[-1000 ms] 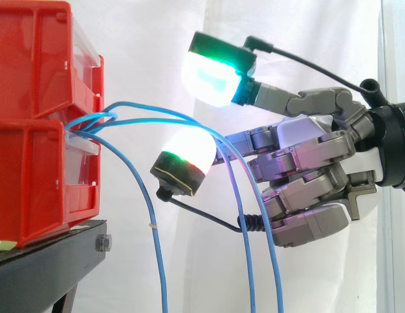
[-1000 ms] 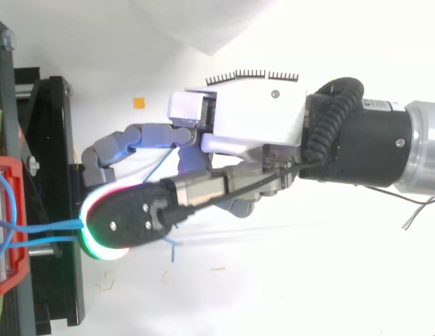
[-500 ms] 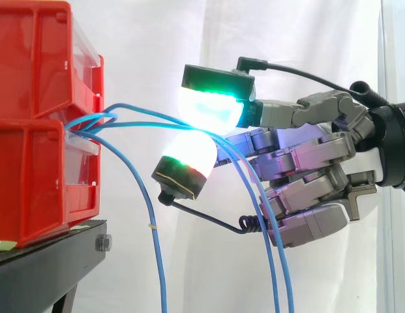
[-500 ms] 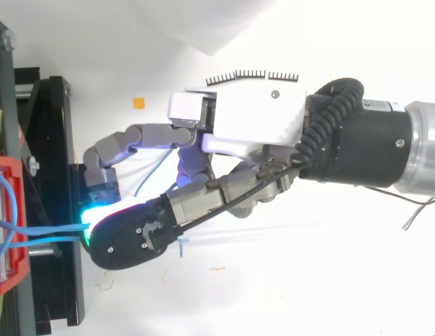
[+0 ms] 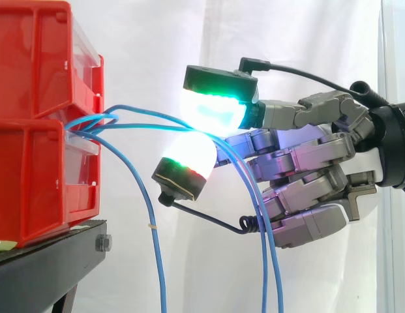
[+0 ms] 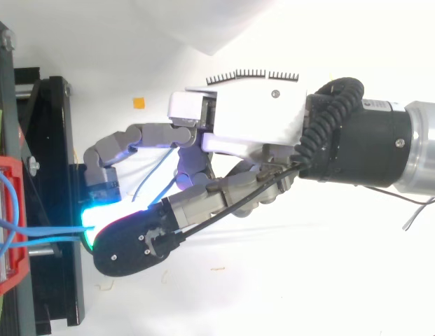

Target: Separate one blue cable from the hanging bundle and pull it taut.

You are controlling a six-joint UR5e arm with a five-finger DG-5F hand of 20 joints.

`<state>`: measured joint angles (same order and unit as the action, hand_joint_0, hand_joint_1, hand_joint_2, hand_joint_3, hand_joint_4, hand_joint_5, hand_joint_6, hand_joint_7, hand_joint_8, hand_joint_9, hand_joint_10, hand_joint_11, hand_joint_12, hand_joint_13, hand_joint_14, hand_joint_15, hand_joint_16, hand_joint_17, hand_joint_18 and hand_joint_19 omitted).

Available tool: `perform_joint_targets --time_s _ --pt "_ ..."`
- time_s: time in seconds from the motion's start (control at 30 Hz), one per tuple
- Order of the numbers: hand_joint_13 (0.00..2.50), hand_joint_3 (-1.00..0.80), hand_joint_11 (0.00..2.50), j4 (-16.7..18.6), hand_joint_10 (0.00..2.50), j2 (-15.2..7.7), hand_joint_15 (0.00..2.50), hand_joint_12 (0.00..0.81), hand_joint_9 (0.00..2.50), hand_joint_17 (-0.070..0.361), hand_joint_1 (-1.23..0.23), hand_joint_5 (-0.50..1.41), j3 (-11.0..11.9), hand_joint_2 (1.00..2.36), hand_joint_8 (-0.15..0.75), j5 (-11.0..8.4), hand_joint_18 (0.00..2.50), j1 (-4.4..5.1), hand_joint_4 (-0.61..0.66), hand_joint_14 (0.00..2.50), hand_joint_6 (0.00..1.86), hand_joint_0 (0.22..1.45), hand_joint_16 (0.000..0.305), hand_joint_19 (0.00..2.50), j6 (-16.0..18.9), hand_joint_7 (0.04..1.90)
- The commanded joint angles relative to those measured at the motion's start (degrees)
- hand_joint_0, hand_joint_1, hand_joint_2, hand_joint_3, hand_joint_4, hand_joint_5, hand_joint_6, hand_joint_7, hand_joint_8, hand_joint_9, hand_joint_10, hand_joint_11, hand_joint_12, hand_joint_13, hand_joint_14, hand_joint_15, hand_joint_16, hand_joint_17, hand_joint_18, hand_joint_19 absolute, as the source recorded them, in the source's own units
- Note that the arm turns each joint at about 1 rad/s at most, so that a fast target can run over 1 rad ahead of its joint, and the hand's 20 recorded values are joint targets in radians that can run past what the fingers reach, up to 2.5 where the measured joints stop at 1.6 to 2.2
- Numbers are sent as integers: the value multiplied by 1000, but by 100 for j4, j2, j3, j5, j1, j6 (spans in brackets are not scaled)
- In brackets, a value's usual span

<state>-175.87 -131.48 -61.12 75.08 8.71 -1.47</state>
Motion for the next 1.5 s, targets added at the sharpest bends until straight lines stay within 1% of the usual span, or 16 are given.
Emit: perform_joint_targets --time_s 0.0,0.27,0.4,0.43,0.5,0.57,0.63,0.67,0.73,0.87,0.97,1.03,1.13,1.2,1.33,1.47 --pt "1363 -250 2046 0 1231 0 1152 319 2235 98 -912 151 3 1018 198 -2 1360 0 -48 1665 500 778 44 1467 -2 1355" --pt "1356 -290 2046 0 1260 0 1142 320 2217 100 -943 150 3 1016 198 6 1358 8 -50 1662 500 790 44 1469 -2 1354" --pt "1358 -422 2022 0 1282 0 1146 323 2208 100 -1014 147 -6 1007 190 -2 1361 17 -68 1635 504 803 45 1459 -2 1341" --pt "1367 -500 2011 0 1290 0 1194 323 2204 100 -1028 144 3 1000 181 6 1370 8 -65 1588 509 796 45 1445 -2 1326" --pt "1374 -500 1994 0 1304 0 1190 323 2197 101 -1032 140 -6 1000 180 6 1371 17 -58 1567 517 698 45 1441 -2 1302" --pt "1388 -500 2005 0 1273 0 1181 328 2212 106 -948 140 3 1000 175 6 1394 17 -30 1574 520 558 47 1431 -2 1293" --pt "1426 -500 2060 0 1139 0 1155 353 2268 126 -792 148 3 1000 184 6 1466 17 7 1587 506 471 56 1373 -2 1337" --pt "1430 -500 2068 0 1125 0 1127 356 2272 127 -773 149 -6 1000 184 6 1470 17 7 1593 504 467 57 1379 -2 1340" --pt "1471 -500 2169 0 909 0 1106 383 2342 145 -524 153 3 1000 190 -2 1466 17 36 1593 500 421 64 1203 7 1359" --pt "1470 -500 2183 0 831 0 1092 373 2368 147 -357 153 3 1000 188 -2 1450 17 53 1595 500 419 65 1149 -2 1366" --pt "1433 -500 2155 0 925 0 1116 340 2324 121 -242 146 3 1000 167 6 1423 17 32 1585 517 487 54 1395 -2 1313" --pt "1398 -500 2118 0 1020 0 1190 301 2284 97 -314 138 3 1000 143 6 1346 17 1 1550 536 589 43 1474 7 1256" --pt "1408 -500 2140 0 1029 0 1203 302 2288 96 -542 147 3 1000 147 -2 1358 17 -11 1532 508 704 43 1467 -2 1326" --pt "1417 -500 2112 0 1054 0 1201 306 2291 98 -631 150 -6 1000 158 -2 1374 17 -10 1528 500 742 44 1462 7 1340" --pt "1396 -366 2122 0 1087 0 1126 309 2287 98 -704 150 -6 1013 161 -2 1358 17 -18 1634 501 782 44 1497 -2 1345" --pt "1382 -338 2125 0 1107 0 1139 316 2279 98 -715 150 -6 1015 170 6 1349 17 -27 1670 501 792 44 1506 -2 1348"
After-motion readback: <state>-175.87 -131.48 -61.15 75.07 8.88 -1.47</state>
